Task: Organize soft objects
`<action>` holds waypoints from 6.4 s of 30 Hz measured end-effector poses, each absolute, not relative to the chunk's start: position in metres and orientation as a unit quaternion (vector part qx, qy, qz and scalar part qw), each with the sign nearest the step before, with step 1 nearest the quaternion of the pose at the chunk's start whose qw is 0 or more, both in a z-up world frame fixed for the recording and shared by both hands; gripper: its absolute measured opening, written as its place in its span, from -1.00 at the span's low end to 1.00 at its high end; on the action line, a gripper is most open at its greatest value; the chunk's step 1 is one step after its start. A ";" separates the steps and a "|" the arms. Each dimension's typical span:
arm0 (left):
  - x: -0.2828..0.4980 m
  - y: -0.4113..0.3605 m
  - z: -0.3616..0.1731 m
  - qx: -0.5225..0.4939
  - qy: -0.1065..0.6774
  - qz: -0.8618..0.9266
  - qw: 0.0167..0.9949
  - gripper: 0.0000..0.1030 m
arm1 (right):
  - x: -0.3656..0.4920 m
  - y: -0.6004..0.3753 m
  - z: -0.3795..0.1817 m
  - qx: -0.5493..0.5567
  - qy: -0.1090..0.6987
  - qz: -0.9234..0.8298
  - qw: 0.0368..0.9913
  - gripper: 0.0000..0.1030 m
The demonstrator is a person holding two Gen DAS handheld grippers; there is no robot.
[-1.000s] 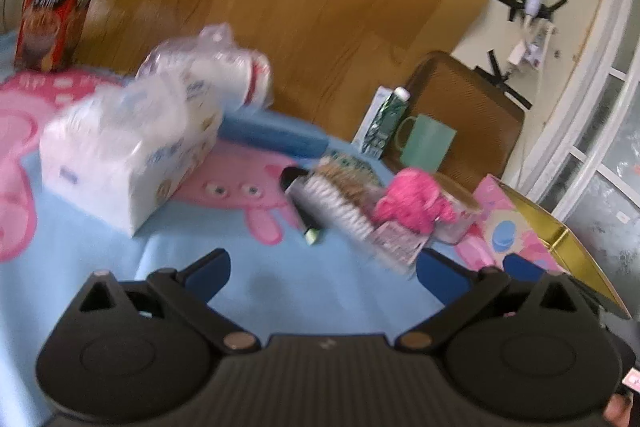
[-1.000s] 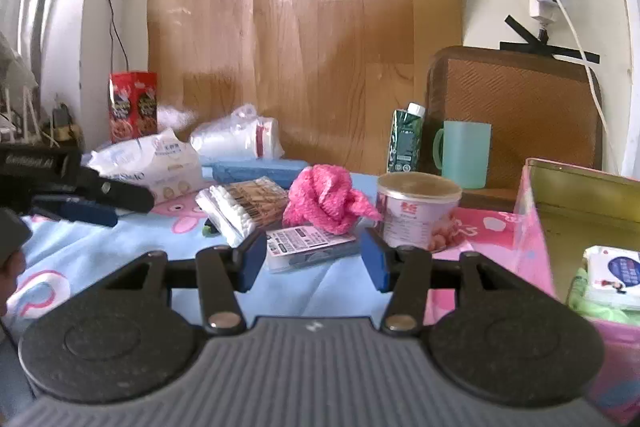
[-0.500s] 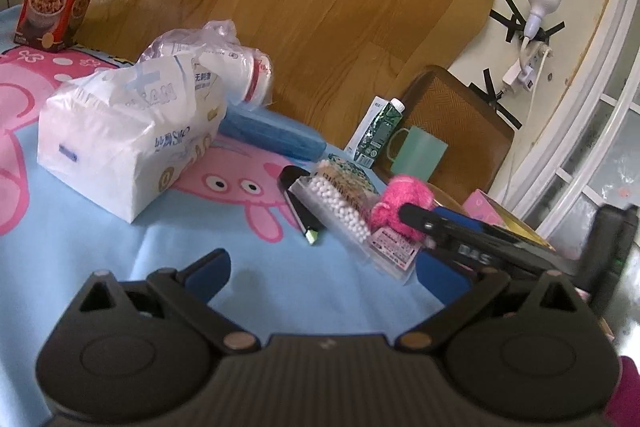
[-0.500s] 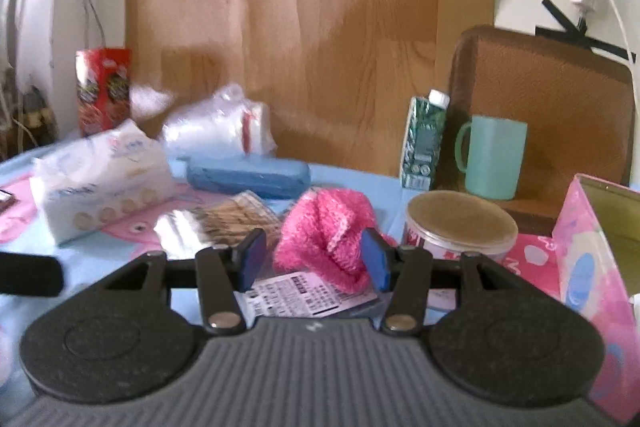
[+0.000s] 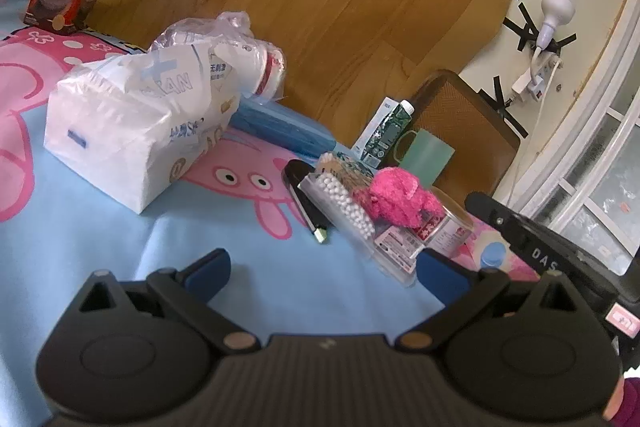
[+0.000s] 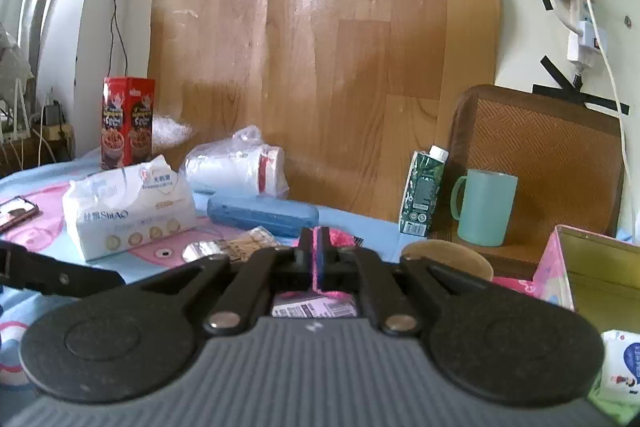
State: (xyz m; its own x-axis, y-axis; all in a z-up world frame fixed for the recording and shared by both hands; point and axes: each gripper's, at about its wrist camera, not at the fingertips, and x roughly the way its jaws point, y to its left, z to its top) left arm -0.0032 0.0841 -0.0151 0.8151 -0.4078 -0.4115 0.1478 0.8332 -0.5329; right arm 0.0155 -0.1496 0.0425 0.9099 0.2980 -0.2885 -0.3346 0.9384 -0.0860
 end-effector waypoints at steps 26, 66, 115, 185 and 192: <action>-0.004 0.082 -0.014 -0.245 0.262 -0.162 0.919 0.99 | 0.028 -0.145 0.041 -0.075 0.124 0.157 0.977 -0.95; -0.004 0.085 -0.016 -0.258 0.277 -0.153 0.913 0.99 | 0.030 -0.175 0.037 -0.031 0.187 0.196 0.962 -0.86; -0.005 -0.117 0.064 -0.103 0.275 -0.434 0.851 0.65 | -0.047 -0.203 0.027 -0.095 0.131 0.173 0.972 -0.04; -0.008 -0.045 0.051 -0.193 0.271 -0.371 0.867 0.99 | -0.081 -0.253 0.041 -0.006 0.049 0.026 0.998 0.48; -0.016 0.058 0.026 -0.243 0.253 -0.257 0.901 0.99 | -0.050 -0.187 0.021 -0.006 0.150 0.132 0.980 0.46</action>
State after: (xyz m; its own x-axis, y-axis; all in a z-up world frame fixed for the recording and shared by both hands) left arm -0.0161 0.0583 0.0258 0.7399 -0.5856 -0.3312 0.3398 0.7502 -0.5672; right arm -0.0503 -0.1869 0.0214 0.9200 0.2566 -0.2961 -0.2605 0.9651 0.0271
